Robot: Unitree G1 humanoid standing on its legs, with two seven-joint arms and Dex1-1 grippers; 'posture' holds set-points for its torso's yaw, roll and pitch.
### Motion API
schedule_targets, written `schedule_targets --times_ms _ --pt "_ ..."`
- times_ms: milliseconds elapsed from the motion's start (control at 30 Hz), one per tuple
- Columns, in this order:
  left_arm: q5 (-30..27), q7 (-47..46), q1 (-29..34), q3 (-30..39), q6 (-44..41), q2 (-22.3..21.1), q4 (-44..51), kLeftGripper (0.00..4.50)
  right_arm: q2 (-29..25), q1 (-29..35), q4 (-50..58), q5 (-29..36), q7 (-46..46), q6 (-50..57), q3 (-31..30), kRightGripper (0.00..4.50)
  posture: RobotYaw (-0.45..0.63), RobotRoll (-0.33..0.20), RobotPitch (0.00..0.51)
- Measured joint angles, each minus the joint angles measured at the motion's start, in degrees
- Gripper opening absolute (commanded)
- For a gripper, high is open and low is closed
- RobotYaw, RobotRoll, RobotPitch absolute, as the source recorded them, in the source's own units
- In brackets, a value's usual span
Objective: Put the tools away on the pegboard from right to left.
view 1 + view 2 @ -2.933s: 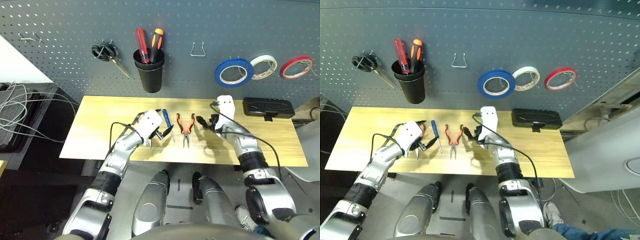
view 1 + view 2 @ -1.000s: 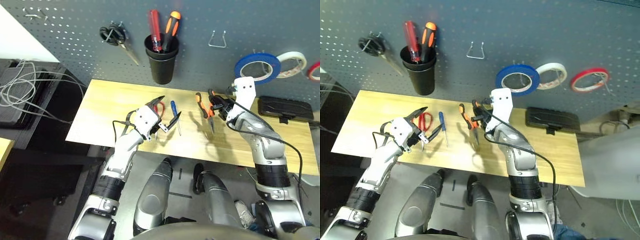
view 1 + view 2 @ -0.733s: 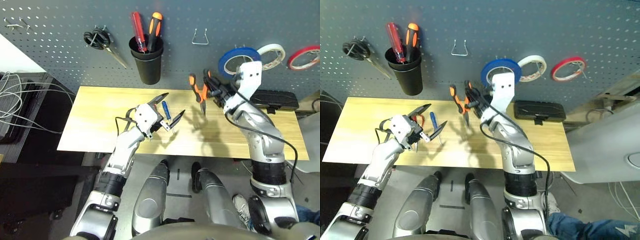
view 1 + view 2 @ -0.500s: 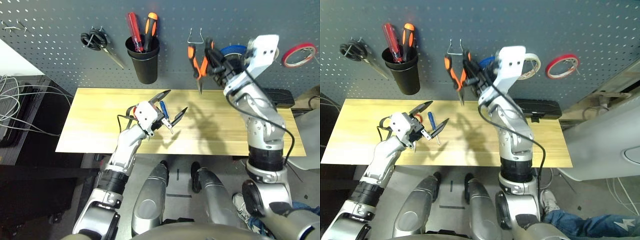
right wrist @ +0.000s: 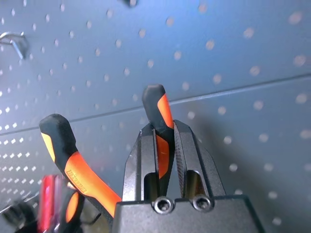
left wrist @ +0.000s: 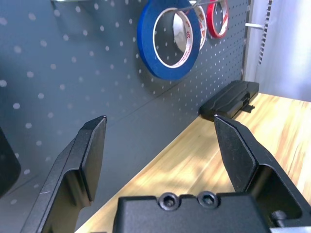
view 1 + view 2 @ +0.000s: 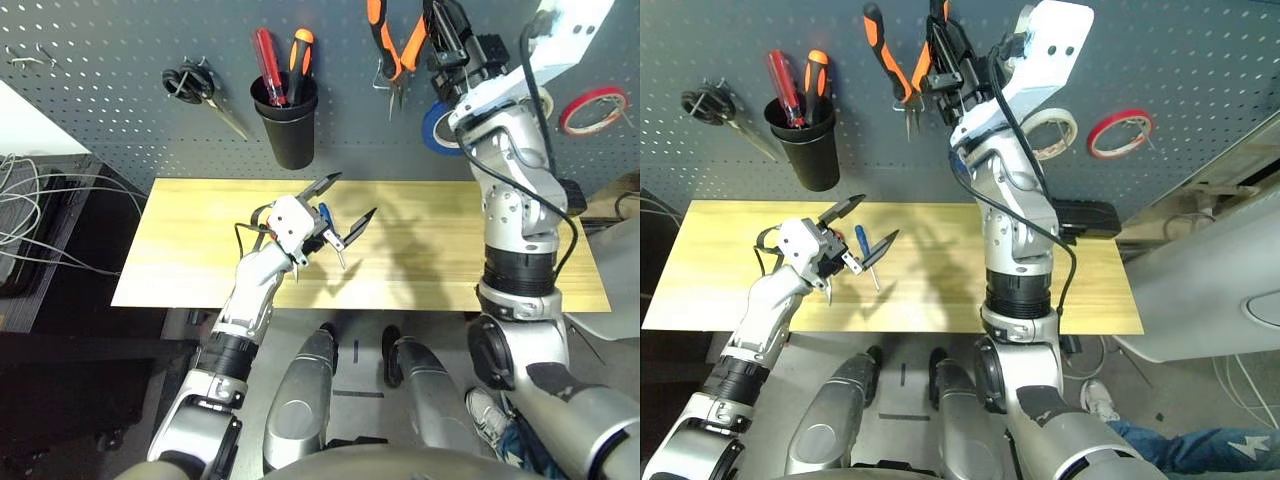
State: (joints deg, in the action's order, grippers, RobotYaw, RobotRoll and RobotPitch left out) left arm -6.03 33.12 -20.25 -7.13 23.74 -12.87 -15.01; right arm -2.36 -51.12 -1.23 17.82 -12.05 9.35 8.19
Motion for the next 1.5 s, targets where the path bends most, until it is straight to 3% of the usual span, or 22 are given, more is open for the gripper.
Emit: schedule_targets --times_ms 300,567,1500 --pt "-0.3 0.0 0.1 0.2 0.0 -0.4 0.0 4.5 0.2 -4.4 -11.9 -2.6 1.9 -12.9 0.6 0.26 0.17 0.0 0.264" --pt "-0.3 -0.4 0.5 0.3 -0.1 -0.5 0.5 4.5 1.4 -5.2 -17.2 -3.2 3.0 -18.3 0.4 0.26 0.19 0.0 0.28" --pt "-0.6 -0.9 2.7 0.2 -2.6 -1.6 3.9 4.5 2.2 -8.8 -16.2 -2.1 5.8 -19.3 0.6 0.26 0.19 0.0 0.326"
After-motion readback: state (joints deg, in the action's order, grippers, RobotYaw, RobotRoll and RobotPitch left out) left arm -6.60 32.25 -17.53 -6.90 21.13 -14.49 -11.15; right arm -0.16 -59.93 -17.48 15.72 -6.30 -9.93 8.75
